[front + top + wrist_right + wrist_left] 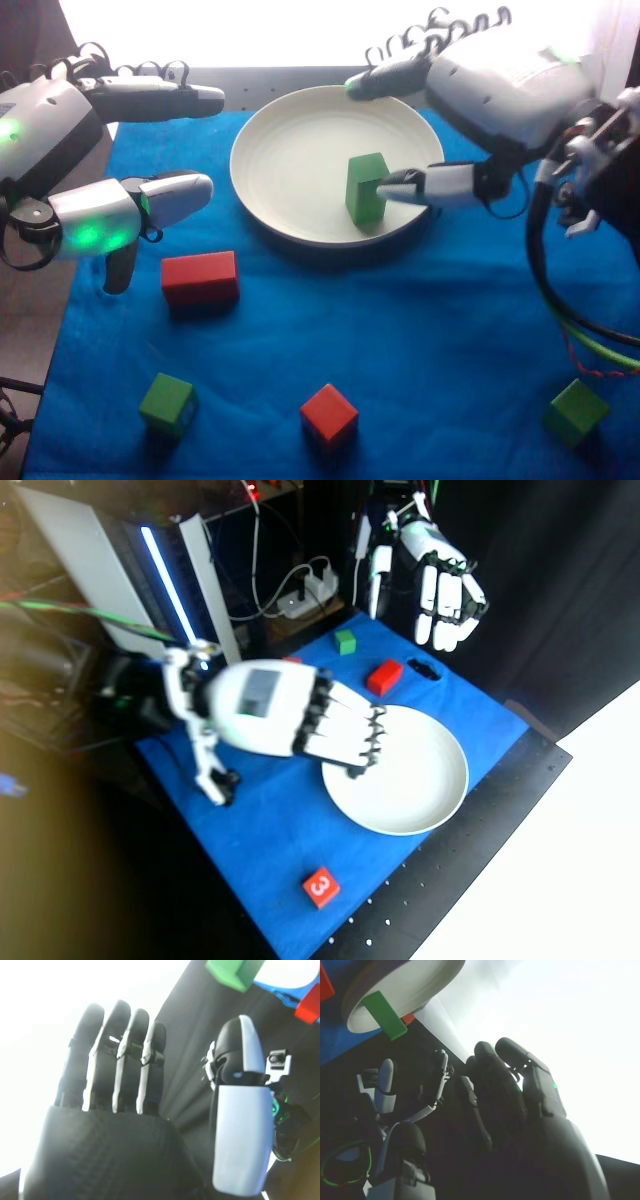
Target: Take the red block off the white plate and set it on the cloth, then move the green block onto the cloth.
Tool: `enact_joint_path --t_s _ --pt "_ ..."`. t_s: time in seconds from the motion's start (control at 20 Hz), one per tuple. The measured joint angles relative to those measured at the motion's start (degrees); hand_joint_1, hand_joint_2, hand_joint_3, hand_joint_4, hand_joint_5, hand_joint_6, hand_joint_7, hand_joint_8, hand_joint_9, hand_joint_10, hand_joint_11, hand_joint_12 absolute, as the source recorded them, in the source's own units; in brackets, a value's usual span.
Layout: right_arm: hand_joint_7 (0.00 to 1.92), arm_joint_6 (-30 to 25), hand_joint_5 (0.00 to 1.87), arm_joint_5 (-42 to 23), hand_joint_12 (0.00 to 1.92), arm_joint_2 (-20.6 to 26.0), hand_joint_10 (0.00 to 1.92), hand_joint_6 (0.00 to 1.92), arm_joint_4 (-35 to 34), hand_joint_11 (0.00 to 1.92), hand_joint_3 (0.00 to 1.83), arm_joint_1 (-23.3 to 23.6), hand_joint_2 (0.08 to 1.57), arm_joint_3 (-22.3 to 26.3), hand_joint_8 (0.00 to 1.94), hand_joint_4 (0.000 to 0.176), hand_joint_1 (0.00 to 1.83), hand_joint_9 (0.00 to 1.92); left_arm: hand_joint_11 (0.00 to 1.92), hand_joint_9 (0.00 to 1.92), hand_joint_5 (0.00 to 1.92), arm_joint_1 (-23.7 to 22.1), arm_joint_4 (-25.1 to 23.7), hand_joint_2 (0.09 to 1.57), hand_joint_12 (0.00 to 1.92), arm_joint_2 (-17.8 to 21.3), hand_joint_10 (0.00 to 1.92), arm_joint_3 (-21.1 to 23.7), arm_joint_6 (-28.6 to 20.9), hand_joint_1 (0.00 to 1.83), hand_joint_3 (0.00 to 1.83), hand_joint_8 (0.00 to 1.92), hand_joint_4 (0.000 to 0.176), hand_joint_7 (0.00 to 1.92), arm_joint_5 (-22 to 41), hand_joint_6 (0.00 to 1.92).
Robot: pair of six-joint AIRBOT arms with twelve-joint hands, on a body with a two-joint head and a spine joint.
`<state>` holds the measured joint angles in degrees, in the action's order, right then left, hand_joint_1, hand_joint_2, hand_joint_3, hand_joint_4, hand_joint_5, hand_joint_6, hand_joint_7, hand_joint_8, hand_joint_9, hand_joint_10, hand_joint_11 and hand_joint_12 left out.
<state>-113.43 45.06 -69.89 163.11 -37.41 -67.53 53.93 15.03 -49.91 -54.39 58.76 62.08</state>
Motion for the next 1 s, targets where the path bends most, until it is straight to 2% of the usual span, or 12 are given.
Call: enact_joint_path --t_s 0.1,0.25,0.3,0.35,0.4,0.5,0.7,0.8,0.85,0.9,0.95,1.0 --pt "0.76 0.0 0.68 -2.12 1.43 -1.27 0.57 0.0 -0.07 0.23 0.0 0.37 0.85 -1.55 0.02 0.0 1.04 0.55 0.11 0.59 0.6 0.0 0.02 1.19 1.34 0.0 0.08 0.0 0.0 0.53 0.0 0.0 0.057 0.61 0.13 0.0" --pt "0.75 0.0 0.66 -4.68 1.51 -3.37 0.63 0.0 -0.52 0.18 0.0 0.79 0.89 -4.17 0.01 0.0 1.01 0.51 0.13 0.59 0.6 0.0 0.02 1.19 1.34 0.0 0.08 0.0 0.0 0.51 0.0 0.0 0.058 0.61 0.42 0.0" --pt "0.77 0.04 0.67 -5.95 1.47 -4.26 0.68 0.0 -0.94 0.19 0.0 0.92 0.89 -5.18 0.01 0.0 1.0 0.5 0.14 0.59 0.6 0.0 0.02 1.2 1.3 0.0 0.08 0.0 0.0 0.52 0.0 0.0 0.036 0.6 0.63 0.0" --pt "0.77 0.04 0.67 -7.08 1.47 -4.83 0.68 0.0 -1.27 0.19 0.0 0.96 0.89 -5.84 0.01 0.0 1.0 0.5 0.14 0.59 0.6 0.0 0.04 1.2 1.3 0.0 0.08 0.0 0.0 0.52 0.0 0.0 0.036 0.6 0.79 0.0" --pt "0.73 0.04 0.66 -8.09 1.42 -5.62 0.52 0.0 -1.62 0.16 0.0 0.98 0.89 -6.67 0.0 0.0 0.96 0.51 0.15 0.59 0.6 0.0 0.13 1.21 1.29 0.0 0.08 0.0 0.0 0.53 0.0 0.0 0.031 0.6 0.94 0.0" --pt "0.72 0.02 0.64 -10.1 1.45 -6.84 0.45 0.0 -1.86 0.12 0.0 1.09 0.91 -8.2 0.01 0.0 0.96 0.54 0.15 0.6 0.61 0.0 0.09 1.2 1.26 0.0 0.07 0.0 0.0 0.53 0.0 0.0 0.04 0.61 1.05 0.0" --pt "0.76 0.0 0.69 -11.87 1.45 -8.0 0.47 0.01 -2.6 0.18 0.01 1.18 0.95 -9.88 0.02 0.0 1.01 0.59 0.17 0.6 0.61 0.0 0.11 1.2 1.21 0.0 0.06 0.04 0.0 0.54 0.0 0.0 0.033 0.6 1.22 0.0" --pt "0.94 0.0 0.82 -12.44 1.46 -8.13 0.5 0.02 -2.6 0.28 0.01 1.18 1.06 -9.88 0.05 0.0 1.16 0.73 0.14 0.59 0.6 0.0 0.13 1.21 1.2 0.0 0.05 0.07 0.0 0.54 0.0 0.0 0.033 0.6 1.2 0.0" --pt "0.98 -0.02 0.92 -12.52 1.49 -8.13 0.46 0.82 -2.58 0.28 0.0 1.18 1.12 -9.88 0.03 0.0 1.16 0.76 0.14 0.59 0.6 0.0 0.13 1.21 1.2 0.0 0.05 0.07 0.0 0.55 0.0 0.0 0.029 0.6 1.22 0.0" --pt "0.94 -0.11 0.98 -12.57 1.48 -8.13 0.48 1.05 -2.6 0.33 0.0 1.18 1.13 -9.88 0.77 0.0 1.22 0.84 0.17 0.61 0.61 0.0 0.13 1.21 1.17 0.0 0.05 0.07 0.0 0.54 0.0 0.0 0.026 0.61 1.25 0.0" --pt "0.87 -0.22 0.97 -12.39 1.6 -8.13 0.5 1.13 -2.58 0.21 0.0 1.18 1.15 -9.88 1.01 0.0 1.22 0.84 0.15 0.61 0.61 0.0 0.2 1.21 1.18 0.0 0.04 0.07 0.0 0.54 0.0 0.0 0.027 0.61 1.2 0.0" --pt "0.85 -0.11 0.93 -12.15 1.64 -8.13 0.6 1.17 -2.56 0.21 0.0 1.2 1.17 -9.88 1.12 0.0 1.21 0.81 0.15 0.61 0.61 0.0 0.24 1.21 1.18 0.0 0.04 0.07 0.0 0.54 0.0 0.0 0.027 0.62 1.2 0.0"
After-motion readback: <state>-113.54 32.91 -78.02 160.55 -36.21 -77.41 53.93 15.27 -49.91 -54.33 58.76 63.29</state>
